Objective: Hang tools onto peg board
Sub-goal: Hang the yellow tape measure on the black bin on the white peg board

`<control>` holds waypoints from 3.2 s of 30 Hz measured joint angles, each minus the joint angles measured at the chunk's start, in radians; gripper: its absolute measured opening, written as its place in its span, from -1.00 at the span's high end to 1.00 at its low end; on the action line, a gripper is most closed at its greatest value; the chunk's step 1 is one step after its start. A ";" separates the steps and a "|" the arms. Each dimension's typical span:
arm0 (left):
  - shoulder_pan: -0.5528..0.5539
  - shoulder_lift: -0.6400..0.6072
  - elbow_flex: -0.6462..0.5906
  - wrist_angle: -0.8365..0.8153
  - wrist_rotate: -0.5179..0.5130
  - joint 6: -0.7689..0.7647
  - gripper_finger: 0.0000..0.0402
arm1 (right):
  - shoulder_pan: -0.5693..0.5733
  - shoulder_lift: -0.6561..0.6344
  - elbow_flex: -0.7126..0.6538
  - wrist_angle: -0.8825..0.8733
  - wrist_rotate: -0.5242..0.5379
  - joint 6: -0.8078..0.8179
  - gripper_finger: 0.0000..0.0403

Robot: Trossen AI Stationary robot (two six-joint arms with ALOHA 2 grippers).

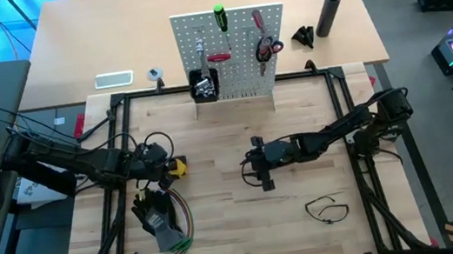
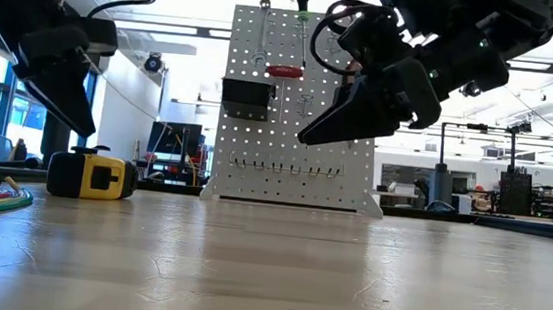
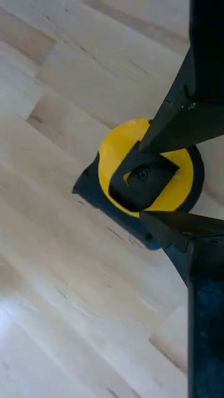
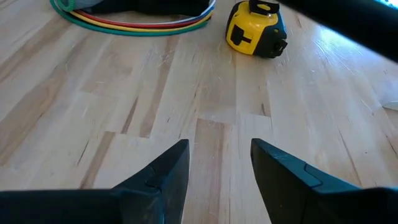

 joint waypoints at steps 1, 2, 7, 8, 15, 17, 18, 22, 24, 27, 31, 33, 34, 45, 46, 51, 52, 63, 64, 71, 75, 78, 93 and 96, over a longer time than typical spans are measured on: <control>0.000 0.006 0.000 0.006 0.002 -0.005 0.23 | -0.002 0.000 0.000 0.000 0.000 0.000 0.17; 0.000 0.014 0.000 0.010 0.006 -0.007 0.23 | -0.004 0.000 0.000 0.000 0.000 0.000 0.17; 0.000 0.080 0.001 0.070 0.046 -0.006 0.23 | -0.005 0.000 0.000 0.000 -0.022 0.000 0.17; 0.000 0.098 0.001 0.079 0.045 -0.006 0.23 | -0.005 0.000 0.000 0.000 -0.027 0.000 0.17; 0.002 0.234 0.006 0.192 0.008 -0.002 0.23 | -0.004 0.000 0.000 0.000 -0.043 0.000 0.17; 0.002 0.265 0.006 0.252 -0.004 0.006 0.23 | -0.004 0.000 0.000 0.000 -0.044 0.000 0.17; 0.002 0.275 0.005 0.277 -0.007 0.017 0.23 | -0.004 0.000 0.000 0.000 -0.044 0.000 0.17; 0.003 0.314 0.003 0.395 -0.011 0.052 0.23 | -0.004 0.000 0.000 0.000 -0.045 0.000 0.17; 0.010 0.333 0.002 0.451 -0.010 0.073 0.23 | -0.004 0.000 0.000 -0.001 -0.045 0.000 0.17; 0.022 0.367 0.002 0.525 -0.010 0.105 0.23 | -0.004 0.000 0.000 0.000 -0.045 0.000 0.17; 0.043 0.415 0.002 0.626 0.001 0.156 0.23 | -0.004 0.000 0.000 0.000 -0.045 0.000 0.17; 0.051 0.439 0.002 0.681 0.006 0.176 0.23 | -0.004 0.000 0.000 -0.001 -0.045 0.000 0.17; 0.055 0.448 0.002 0.709 0.008 0.189 0.23 | -0.004 0.000 0.000 0.000 -0.045 0.000 0.17; 0.076 0.468 0.021 0.843 0.052 0.307 0.23 | -0.004 0.000 0.000 -0.001 -0.045 0.000 0.17; 0.076 0.461 0.031 0.844 0.053 0.323 0.23 | -0.004 0.000 0.000 -0.001 -0.045 0.000 0.17; 0.064 0.431 0.088 0.809 0.054 0.411 0.23 | -0.004 0.000 0.000 -0.002 -0.045 -0.003 0.17; 0.060 0.423 0.102 0.792 0.054 0.427 0.23 | -0.005 0.000 0.000 -0.002 -0.045 -0.011 0.17; 0.020 0.380 0.202 0.346 0.000 0.351 0.23 | -0.030 0.001 0.000 -0.028 -0.045 -0.026 0.17; 0.013 0.380 0.204 0.325 -0.001 0.335 0.23 | -0.036 0.003 0.000 -0.029 -0.045 -0.026 0.17; -0.042 0.380 0.198 0.144 -0.025 0.204 0.23 | -0.091 0.048 0.001 0.002 -0.104 -0.044 0.17; -0.079 0.382 0.198 0.062 -0.070 0.119 0.23 | -0.118 0.102 0.000 0.044 -0.134 -0.041 0.17; -0.104 0.382 0.197 0.056 -0.114 0.093 0.23 | -0.131 0.144 0.000 0.089 -0.155 -0.026 0.17; -0.076 0.577 0.197 0.141 -0.136 0.124 0.23 | -0.154 0.204 0.000 0.183 -0.174 -0.024 0.17; -0.049 0.635 0.197 0.201 -0.137 0.161 0.23 | -0.169 0.204 0.000 0.186 -0.174 -0.026 0.17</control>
